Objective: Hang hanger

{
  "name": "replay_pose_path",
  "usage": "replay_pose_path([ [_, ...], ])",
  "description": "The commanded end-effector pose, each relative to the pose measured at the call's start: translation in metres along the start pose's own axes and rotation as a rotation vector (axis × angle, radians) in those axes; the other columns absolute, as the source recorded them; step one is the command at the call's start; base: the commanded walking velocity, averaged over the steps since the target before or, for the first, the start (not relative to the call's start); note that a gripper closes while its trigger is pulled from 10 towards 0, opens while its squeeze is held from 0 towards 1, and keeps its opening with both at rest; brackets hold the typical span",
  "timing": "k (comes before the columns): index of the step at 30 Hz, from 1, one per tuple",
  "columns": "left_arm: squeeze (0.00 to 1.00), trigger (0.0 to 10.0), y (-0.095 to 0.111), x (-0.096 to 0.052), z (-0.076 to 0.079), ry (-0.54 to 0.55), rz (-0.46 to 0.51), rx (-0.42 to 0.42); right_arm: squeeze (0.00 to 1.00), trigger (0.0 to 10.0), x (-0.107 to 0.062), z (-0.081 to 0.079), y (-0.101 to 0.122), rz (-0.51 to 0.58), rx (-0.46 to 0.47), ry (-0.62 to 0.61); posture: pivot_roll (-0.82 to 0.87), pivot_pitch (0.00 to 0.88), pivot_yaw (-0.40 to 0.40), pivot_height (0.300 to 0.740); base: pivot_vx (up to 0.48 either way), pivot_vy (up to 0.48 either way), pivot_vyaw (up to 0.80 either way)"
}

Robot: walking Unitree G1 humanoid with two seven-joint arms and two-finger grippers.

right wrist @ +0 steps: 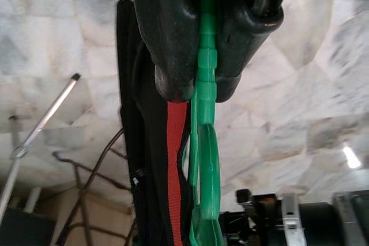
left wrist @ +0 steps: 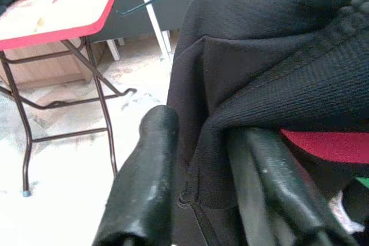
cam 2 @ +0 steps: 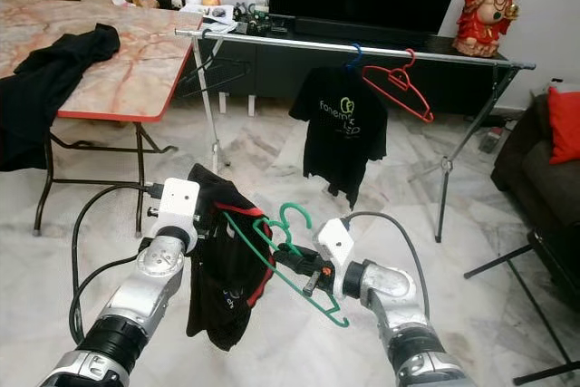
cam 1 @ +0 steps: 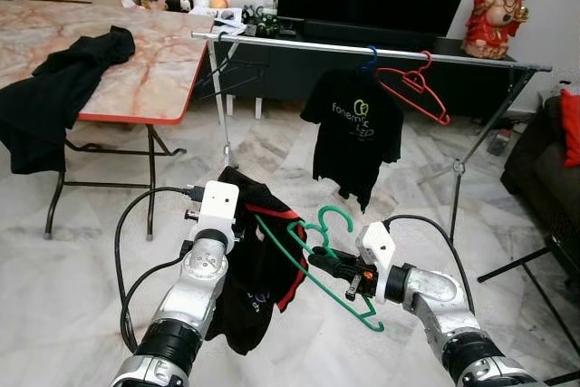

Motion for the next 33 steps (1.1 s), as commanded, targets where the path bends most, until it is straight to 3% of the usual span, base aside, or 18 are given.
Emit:
replay_pose_path([
  [1,0.0,0.0,-0.002,-0.001,0.001,-0.008,0.003,0.001,0.0,0.0,-0.004,0.005,0.007,0.025,-0.013,0.003,0.16,0.0,-0.153,0.74,0.0,0.0,0.0],
  [13,0.0,0.0,0.001,-0.004,0.005,-0.041,0.042,-0.027,0.0,0.0,-0.005,0.003,0.009,0.025,0.005,0.063,0.16,0.0,-0.162,0.74,0.0,0.0,0.0],
  [21,0.0,0.0,0.02,-0.003,-0.011,0.055,0.162,-0.106,0.0,0.0,-0.01,-0.002,-0.008,-0.059,-0.035,0.032,0.15,0.0,-0.14,0.74,0.0,0.0,0.0],
  [33,0.0,0.0,0.028,-0.005,-0.028,0.148,0.226,-0.115,0.0,0.0,-0.02,-0.009,-0.028,-0.163,-0.06,0.047,0.15,0.0,-0.136,0.74,0.0,0.0,0.0],
])
Point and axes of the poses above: a point about 5 cm out from each wrist's last joint towards the gripper, its own x axis pointing out of the wrist towards the gripper, its own y axis along the axis of the wrist's last joint, z = x × y, the point moved 3 cm from there along x, pointing out of the wrist towards the gripper, and after that the axes turned 12 degrees about -x, right-handed, at the moved point
